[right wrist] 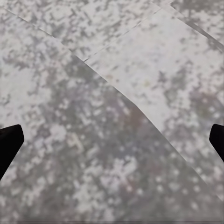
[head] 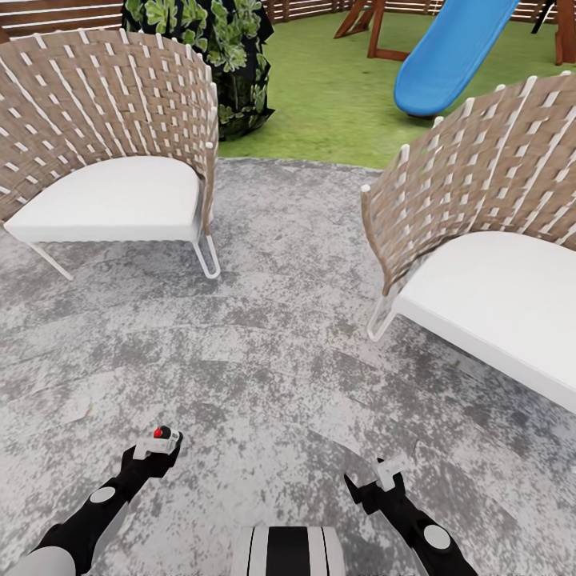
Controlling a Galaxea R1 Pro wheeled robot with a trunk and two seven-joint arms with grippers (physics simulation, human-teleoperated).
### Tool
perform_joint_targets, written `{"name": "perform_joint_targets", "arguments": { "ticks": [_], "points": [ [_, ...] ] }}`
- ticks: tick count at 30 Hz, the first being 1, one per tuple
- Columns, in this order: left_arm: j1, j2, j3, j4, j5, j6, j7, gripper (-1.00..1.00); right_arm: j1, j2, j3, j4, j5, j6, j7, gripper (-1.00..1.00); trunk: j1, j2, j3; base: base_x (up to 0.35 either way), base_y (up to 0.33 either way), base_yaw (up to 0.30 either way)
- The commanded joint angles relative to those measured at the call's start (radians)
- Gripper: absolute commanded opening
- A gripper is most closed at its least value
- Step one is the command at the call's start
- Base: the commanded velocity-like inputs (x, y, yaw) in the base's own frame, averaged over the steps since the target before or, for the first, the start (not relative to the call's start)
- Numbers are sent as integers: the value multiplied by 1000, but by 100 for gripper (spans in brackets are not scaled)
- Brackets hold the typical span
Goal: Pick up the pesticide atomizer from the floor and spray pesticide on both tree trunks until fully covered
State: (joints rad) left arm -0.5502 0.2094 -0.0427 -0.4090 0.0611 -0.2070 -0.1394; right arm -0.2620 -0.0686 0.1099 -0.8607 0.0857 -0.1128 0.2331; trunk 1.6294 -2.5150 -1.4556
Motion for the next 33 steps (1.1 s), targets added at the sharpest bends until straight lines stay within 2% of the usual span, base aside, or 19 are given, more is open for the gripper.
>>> {"name": "perform_joint_targets", "arguments": {
  "ticks": [1,13,33],
  "points": [
    [0,1,-4,1,6,-3,-2,100,0,0,1,0,9,-4,0,100,0,0,-1,0,0,0],
    [0,-4,-5,1,10,-5,3,100,0,0,1,1,8,-4,0,100,0,0,-7,0,0,92],
    [0,-7,-3,-1,28,-6,4,100,0,0,1,2,9,-4,0,100,0,0,-8,42,0,4]
  ]
}}
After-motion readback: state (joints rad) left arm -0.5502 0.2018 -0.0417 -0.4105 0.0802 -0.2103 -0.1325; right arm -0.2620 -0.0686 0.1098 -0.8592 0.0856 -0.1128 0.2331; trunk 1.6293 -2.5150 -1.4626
